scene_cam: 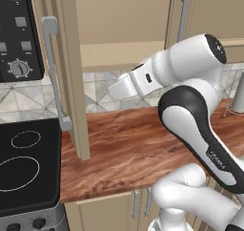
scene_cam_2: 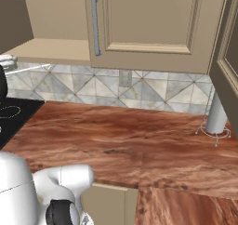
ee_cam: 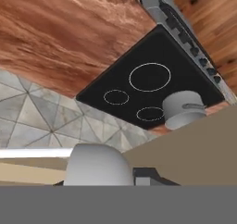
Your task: Open the cabinet and move the ladle to the pot. Then close the cabinet.
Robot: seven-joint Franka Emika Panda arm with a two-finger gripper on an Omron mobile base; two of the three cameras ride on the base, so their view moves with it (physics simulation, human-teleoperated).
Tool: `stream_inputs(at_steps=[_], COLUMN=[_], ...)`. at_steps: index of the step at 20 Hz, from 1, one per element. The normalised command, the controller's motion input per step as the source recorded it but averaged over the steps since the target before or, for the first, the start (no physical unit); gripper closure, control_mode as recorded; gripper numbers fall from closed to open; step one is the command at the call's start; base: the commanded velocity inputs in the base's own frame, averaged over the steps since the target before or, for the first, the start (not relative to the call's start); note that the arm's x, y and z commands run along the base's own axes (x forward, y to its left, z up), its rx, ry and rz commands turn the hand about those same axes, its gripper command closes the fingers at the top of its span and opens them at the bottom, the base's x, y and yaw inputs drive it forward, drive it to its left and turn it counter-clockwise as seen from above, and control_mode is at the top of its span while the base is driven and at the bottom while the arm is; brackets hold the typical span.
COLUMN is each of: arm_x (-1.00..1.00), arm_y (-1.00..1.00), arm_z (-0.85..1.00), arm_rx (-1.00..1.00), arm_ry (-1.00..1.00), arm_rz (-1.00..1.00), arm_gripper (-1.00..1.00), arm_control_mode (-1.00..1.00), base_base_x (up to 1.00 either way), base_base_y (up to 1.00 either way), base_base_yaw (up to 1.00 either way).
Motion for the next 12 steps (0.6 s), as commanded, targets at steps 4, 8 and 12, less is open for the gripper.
stream_inputs(at_steps=[4,8,12], arm_x=[-0.24,0.0,0.0], arm_y=[-0.57,-0.58,-0.6], arm_z=[-0.19,-0.34,-0.31], arm_rx=[-0.14,-0.08,-0.02], arm_ry=[0.09,0.14,0.1], arm_rz=[-0.22,-0.21,-0.23], arm_gripper=[1.0,1.0,1.0], arm_control_mode=[-1.0,-1.0,-1.0], base_base_x=[0.0,0.0,0.0], base_base_y=[0.0,0.0,0.0], base_base_yaw=[0.0,0.0,0.0])
